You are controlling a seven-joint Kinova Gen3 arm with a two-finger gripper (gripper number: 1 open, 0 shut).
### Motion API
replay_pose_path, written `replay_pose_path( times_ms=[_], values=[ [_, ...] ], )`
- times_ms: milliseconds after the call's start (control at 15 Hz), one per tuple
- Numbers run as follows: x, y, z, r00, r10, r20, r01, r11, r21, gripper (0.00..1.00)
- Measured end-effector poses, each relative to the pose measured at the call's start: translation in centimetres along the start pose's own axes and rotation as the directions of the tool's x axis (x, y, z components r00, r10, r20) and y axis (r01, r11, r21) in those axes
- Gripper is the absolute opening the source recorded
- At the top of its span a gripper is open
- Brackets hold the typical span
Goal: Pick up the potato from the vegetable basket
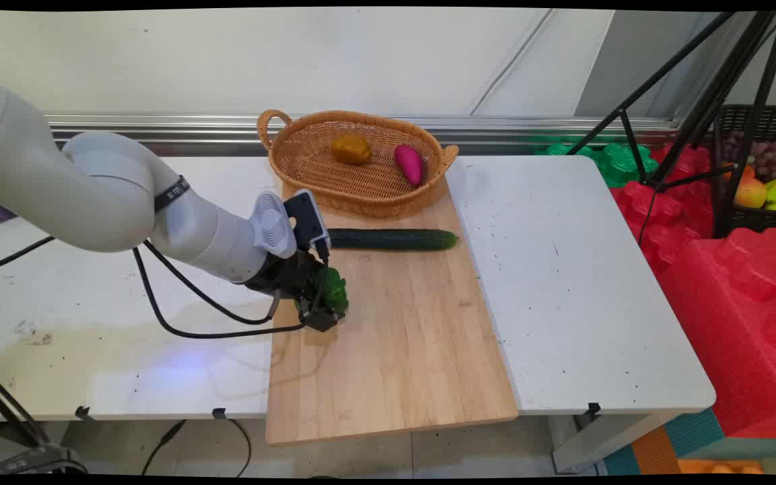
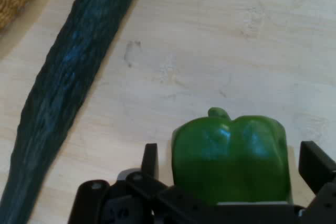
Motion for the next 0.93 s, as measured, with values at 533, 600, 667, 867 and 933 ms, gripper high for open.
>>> replay_pose_path(
  times_ms=[533, 600, 667, 867, 933],
  values=[
    [1.3, -0.6, -3.0, 0.997, 0.016, -0.072, -0.016, 1.000, 0.005, 1.00],
    [1.5, -0.7, -3.5, 0.996, 0.017, -0.083, -0.016, 1.000, 0.007, 1.00],
    [1.9, -0.9, -4.3, 0.995, 0.018, -0.102, -0.018, 1.000, 0.009, 1.00],
    [3.3, -1.9, -7.2, 0.986, 0.019, -0.168, -0.016, 1.000, 0.021, 1.00],
    [3.6, -2.1, -7.9, 0.983, 0.018, -0.181, -0.014, 1.000, 0.024, 1.00]
  ],
)
